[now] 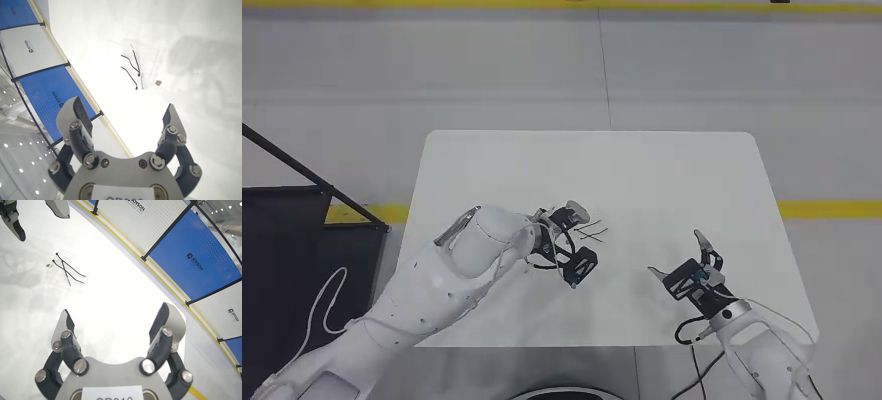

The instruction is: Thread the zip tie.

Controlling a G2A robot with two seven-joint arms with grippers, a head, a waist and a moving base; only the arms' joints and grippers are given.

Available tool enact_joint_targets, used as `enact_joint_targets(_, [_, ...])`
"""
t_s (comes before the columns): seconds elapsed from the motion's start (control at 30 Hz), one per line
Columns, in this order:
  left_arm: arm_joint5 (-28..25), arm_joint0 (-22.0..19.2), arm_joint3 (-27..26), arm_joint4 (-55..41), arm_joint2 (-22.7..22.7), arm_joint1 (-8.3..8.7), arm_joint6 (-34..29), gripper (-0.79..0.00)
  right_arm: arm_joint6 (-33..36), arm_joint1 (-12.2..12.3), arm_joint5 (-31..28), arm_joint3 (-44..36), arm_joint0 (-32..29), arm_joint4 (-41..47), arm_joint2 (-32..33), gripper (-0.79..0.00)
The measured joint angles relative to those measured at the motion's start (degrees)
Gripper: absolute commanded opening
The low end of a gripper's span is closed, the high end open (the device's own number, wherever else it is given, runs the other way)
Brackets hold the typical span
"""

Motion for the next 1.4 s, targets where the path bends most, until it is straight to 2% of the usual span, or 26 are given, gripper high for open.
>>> enact_joint_targets(0.13, [3.47,2.61,-1.49,-0.10,-0.84,0.01,-4.02,0.000,0.00,0.00,0.00,0.00,0.00,0.00,0.00,0.000])
enact_joint_targets(0.27, [3.28,1.33,0.69,-1.35,-0.23,-0.42,-3.21,0.000,0.00,0.00,0.00,0.00,0.00,0.00,0.00,0.000])
enact_joint_targets(0.3, [3.30,0.39,1.92,-1.32,0.26,-0.60,-2.55,-0.062,0.00,0.00,0.00,0.00,0.00,0.00,0.00,0.000])
enact_joint_targets(0.37, [3.44,-1.14,3.86,-1.24,1.20,-0.95,-1.67,-0.129,0.00,0.00,0.00,0.00,0.00,0.00,0.00,0.000])
enact_joint_targets(0.47, [3.44,-3.45,6.42,-1.24,2.97,-1.59,-0.18,-0.308,0.00,0.00,0.00,0.00,0.00,0.00,0.00,0.000])
enact_joint_targets(0.6, [3.14,-6.04,8.77,-0.74,5.41,-2.42,1.14,-0.413,0.00,0.00,0.00,0.00,0.00,0.00,0.00,0.000])
enact_joint_targets(1.03, [1.90,-10.84,14.95,-1.32,10.42,-4.48,4.33,-0.431,0.00,0.00,0.00,0.00,0.00,0.00,0.00,0.000])
enact_joint_targets(1.2, [3.13,-11.07,15.51,-1.68,9.72,-4.12,6.25,-0.437,0.00,0.00,0.00,0.00,0.00,0.00,0.00,0.000])
enact_joint_targets(1.4, [2.28,-10.82,15.25,-0.74,9.69,-3.67,6.49,-0.443,0.00,0.00,0.00,0.00,0.00,0.00,0.00,0.000])
